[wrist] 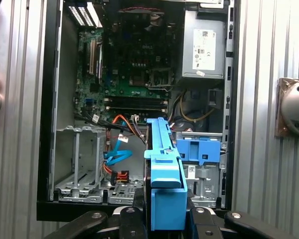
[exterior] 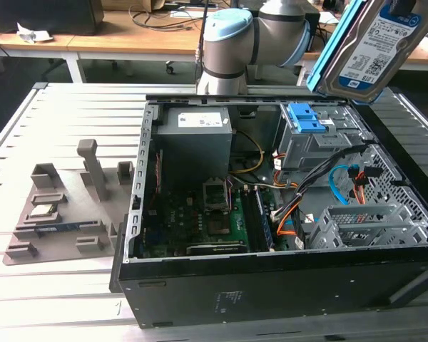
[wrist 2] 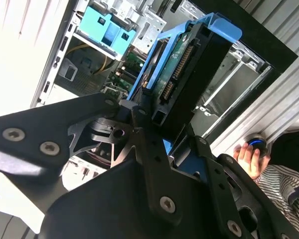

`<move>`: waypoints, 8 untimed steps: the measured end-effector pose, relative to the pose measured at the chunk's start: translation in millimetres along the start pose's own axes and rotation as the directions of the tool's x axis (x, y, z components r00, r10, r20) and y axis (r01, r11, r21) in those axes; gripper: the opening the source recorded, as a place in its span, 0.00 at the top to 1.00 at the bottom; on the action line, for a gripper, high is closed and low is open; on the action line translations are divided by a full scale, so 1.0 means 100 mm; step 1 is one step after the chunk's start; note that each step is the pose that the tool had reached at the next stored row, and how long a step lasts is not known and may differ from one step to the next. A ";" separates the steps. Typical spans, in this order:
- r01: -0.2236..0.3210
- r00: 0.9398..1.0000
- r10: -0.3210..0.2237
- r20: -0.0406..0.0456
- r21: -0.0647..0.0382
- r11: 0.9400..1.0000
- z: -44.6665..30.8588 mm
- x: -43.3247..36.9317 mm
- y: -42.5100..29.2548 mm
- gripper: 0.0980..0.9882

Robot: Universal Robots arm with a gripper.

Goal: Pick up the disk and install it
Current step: 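Pick up the disk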

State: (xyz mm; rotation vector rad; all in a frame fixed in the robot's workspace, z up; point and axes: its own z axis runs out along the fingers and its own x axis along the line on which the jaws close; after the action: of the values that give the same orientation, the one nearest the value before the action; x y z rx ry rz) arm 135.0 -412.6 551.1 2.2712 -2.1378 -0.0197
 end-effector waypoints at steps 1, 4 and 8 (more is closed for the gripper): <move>0.000 1.000 0.000 0.000 0.000 1.000 0.002 0.005 0.000 0.70; 0.000 1.000 0.000 0.000 0.000 1.000 0.006 0.028 0.002 0.70; 0.000 1.000 0.000 0.000 0.000 1.000 0.014 0.072 0.004 0.70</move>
State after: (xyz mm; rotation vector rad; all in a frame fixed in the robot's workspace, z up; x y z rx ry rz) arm 135.0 -419.9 549.8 2.2712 -2.1378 -0.0198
